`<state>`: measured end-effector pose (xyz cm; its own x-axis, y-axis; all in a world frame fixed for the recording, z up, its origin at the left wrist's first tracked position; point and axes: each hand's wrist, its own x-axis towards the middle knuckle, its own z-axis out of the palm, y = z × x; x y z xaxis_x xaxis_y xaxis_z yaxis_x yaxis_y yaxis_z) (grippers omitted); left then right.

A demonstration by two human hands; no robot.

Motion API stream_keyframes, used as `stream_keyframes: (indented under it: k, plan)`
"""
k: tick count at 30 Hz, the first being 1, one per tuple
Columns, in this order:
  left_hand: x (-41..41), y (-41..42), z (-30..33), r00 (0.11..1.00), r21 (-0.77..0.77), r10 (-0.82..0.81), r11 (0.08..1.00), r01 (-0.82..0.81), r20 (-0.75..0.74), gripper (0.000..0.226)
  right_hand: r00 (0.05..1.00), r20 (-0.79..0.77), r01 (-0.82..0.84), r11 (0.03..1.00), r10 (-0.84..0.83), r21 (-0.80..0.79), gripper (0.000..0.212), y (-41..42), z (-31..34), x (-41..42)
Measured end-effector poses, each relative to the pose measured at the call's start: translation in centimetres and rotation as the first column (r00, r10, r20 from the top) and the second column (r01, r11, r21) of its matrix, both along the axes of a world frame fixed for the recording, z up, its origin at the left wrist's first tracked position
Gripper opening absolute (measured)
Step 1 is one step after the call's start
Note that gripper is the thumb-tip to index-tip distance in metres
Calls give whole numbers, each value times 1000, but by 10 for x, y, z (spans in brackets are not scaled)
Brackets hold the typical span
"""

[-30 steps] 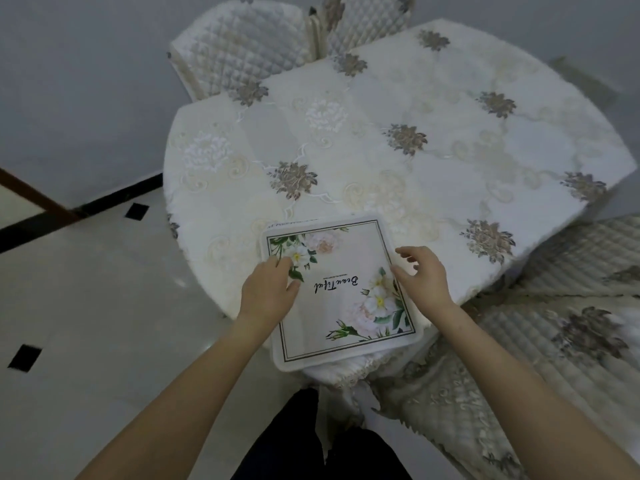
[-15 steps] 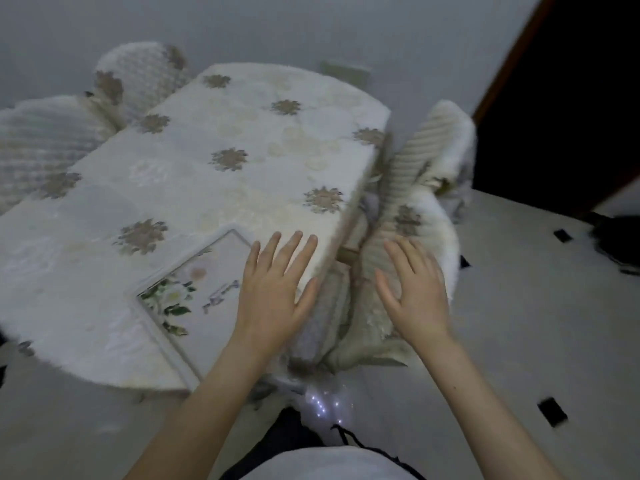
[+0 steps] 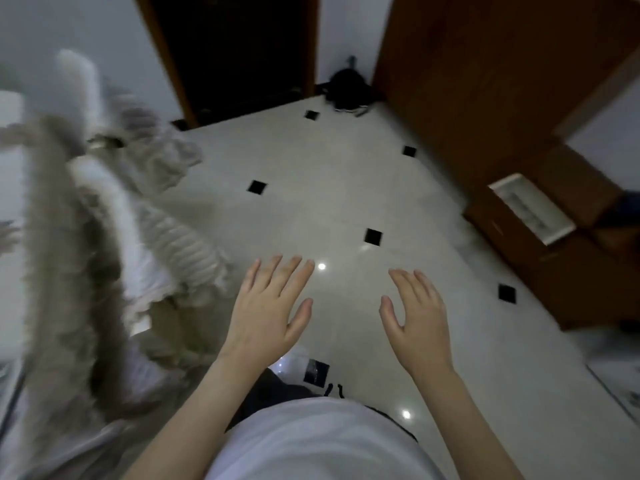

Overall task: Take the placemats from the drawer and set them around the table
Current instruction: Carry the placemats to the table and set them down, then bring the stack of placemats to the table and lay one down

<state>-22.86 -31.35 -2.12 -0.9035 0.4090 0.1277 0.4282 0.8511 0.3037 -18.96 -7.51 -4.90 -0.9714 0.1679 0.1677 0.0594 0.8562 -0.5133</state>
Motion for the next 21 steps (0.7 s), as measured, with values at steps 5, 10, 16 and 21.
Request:
stream_keyframes:
  k: [5, 10, 16, 21]
  plan:
    - [-42, 99, -1, 973, -19, -226, 974, 227, 36, 52, 976, 13, 217, 975, -218, 38, 51, 84, -8, 20]
    - [-94, 192, -4, 918, -17, -395, 918, 396, 46, 52, 922, -4, 388, 921, -388, 33, 50, 153, -17, 5]
    - [-181, 316, -23, 839, -48, -542, 837, 544, 56, 53, 852, -6, 523, 850, -524, 57, 50, 244, -32, -52]
    - [-271, 434, -14, 759, -61, -650, 757, 651, 35, 53, 776, -43, 631, 773, -630, 59, 50, 335, -26, -117]
